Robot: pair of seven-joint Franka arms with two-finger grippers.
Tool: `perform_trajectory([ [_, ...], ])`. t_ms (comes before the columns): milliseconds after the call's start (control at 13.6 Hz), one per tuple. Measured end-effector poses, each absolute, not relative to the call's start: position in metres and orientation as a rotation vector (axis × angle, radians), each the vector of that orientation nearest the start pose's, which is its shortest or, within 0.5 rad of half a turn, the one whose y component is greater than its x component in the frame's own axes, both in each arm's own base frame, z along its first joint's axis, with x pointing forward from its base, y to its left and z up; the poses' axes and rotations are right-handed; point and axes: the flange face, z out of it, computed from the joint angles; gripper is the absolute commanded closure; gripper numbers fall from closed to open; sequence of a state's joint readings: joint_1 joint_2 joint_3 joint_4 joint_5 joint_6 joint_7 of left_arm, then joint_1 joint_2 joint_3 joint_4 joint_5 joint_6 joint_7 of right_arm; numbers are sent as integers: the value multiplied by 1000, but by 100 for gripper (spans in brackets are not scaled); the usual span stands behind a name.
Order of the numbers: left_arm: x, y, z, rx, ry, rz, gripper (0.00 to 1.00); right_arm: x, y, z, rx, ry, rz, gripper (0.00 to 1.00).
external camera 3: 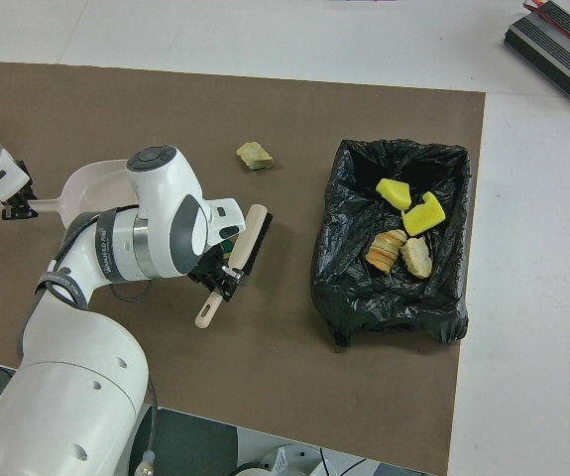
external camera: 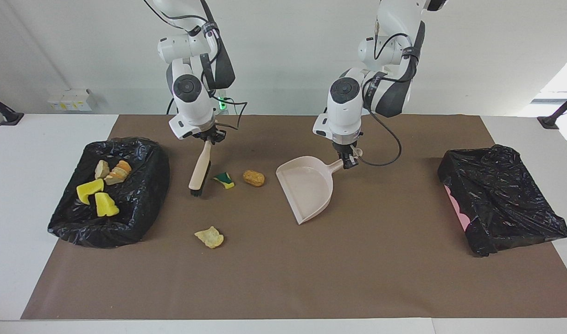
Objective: Sweep and dump trash in bin
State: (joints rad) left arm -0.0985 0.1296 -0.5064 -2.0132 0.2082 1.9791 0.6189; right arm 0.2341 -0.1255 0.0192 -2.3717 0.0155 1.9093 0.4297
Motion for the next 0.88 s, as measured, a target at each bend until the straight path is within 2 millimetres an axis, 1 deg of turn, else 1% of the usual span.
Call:
perform_trajectory([
  [147, 459, -309, 374, -2354, 1885, 179, 100, 420, 118, 342, -3194, 299, 528, 100],
  [221, 454, -312, 368, -2344, 1901, 169, 100, 418, 126, 340, -3194, 305, 507, 100],
  [294, 448, -317, 364, -2332, 1919, 165, 100, 416, 140, 338, -3182, 318, 474, 100],
  [368, 444, -320, 360, -2323, 1931, 170, 100, 414, 156, 336, -3161, 332, 456, 100],
  [442, 441, -321, 358, -2318, 1937, 174, 100, 410, 179, 333, -3149, 345, 436, 100],
  [515, 440, -320, 356, -2317, 1938, 175, 100, 407, 197, 330, -3151, 355, 411, 100],
  [736, 439, -320, 355, -2316, 1939, 176, 100, 413, 250, 329, -3109, 375, 414, 100],
  [883, 439, -320, 355, -2316, 1939, 177, 100, 416, 295, 331, -3094, 328, 414, 100],
])
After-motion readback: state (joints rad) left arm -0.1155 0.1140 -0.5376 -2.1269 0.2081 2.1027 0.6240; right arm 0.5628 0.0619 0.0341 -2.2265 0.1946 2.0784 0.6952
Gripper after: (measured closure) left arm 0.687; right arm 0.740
